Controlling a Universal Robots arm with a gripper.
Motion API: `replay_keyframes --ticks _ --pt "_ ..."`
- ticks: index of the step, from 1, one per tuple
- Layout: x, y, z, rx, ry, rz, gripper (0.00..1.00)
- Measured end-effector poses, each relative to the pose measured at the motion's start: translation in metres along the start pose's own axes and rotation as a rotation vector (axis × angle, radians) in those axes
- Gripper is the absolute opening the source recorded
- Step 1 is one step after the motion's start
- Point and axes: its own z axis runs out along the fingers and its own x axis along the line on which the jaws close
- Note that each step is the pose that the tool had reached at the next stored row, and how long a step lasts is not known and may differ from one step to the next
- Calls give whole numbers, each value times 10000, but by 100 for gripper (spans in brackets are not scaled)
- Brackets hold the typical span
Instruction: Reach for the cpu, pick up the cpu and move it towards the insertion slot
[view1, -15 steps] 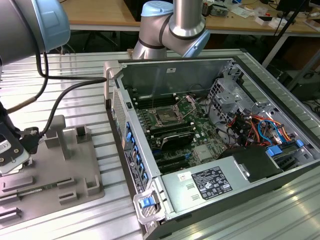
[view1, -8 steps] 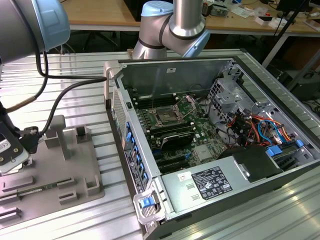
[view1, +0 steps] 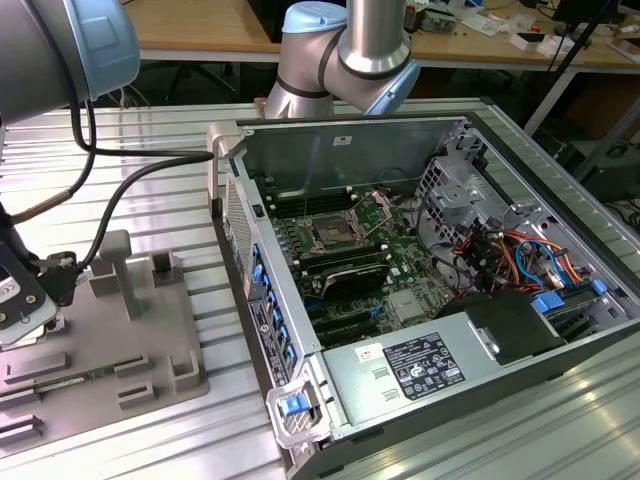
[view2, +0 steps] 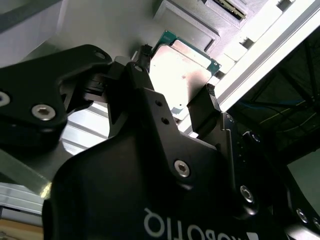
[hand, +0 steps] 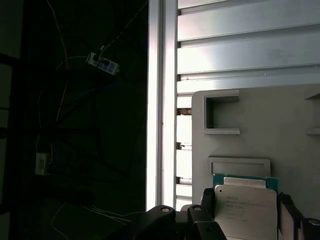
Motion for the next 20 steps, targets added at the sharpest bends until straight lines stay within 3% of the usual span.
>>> replay_keyframes --ticks 20 --pt "1 3 -80 0 -1 0 55"
